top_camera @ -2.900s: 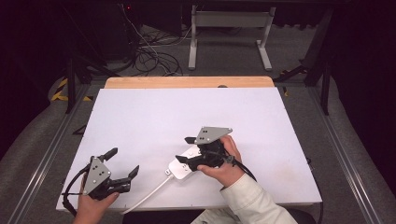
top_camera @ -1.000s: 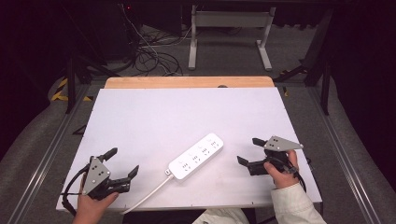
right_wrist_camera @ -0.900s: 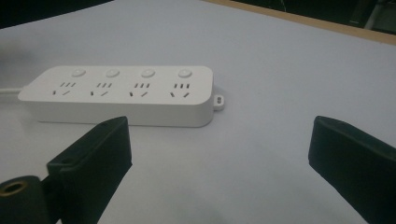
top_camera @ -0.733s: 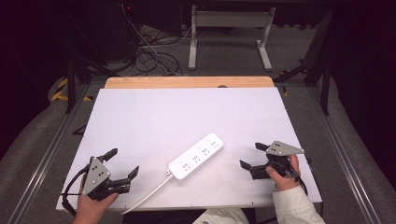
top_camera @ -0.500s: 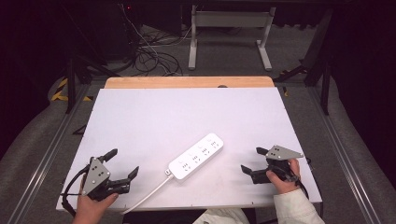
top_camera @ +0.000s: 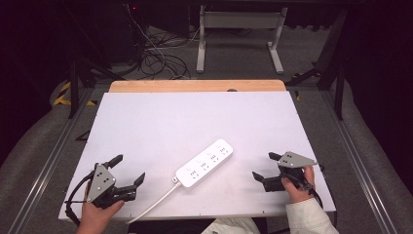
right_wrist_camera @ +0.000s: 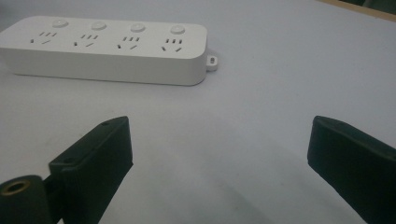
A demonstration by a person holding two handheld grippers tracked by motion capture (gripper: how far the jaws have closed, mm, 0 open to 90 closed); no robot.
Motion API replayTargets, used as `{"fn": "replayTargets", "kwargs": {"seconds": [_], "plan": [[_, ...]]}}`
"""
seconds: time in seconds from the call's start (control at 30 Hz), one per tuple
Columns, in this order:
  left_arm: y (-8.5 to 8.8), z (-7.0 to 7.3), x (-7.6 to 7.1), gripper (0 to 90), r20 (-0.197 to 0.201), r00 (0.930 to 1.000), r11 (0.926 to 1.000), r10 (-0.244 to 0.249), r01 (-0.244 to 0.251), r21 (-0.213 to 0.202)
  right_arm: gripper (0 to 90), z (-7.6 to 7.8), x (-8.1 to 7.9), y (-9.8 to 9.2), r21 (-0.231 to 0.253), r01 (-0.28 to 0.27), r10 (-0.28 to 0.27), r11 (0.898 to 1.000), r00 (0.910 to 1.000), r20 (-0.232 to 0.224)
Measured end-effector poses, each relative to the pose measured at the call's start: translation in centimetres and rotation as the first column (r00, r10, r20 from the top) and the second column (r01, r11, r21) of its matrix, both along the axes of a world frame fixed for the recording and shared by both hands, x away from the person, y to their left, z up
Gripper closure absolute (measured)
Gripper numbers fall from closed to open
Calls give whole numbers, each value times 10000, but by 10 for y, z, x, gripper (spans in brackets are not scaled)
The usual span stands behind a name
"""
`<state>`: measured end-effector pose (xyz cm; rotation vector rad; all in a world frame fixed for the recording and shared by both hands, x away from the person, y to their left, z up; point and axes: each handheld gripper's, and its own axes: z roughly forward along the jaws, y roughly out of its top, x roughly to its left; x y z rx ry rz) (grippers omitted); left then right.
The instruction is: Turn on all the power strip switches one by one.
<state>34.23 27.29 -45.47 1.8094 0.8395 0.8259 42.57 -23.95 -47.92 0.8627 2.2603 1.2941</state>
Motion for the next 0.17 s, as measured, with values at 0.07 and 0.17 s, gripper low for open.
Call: {"fn": "replayTargets", "kwargs": {"seconds": [0.07,0.17], "plan": [[0,0,0,118,53,10000,10000,-8,8,31,68,0,0,0,34,21,-21,10000,10000,-29],[0,0,0,118,35,10000,10000,16,-16,-20,66,0,0,0,107,17,-16,9999,10000,-32]]}}
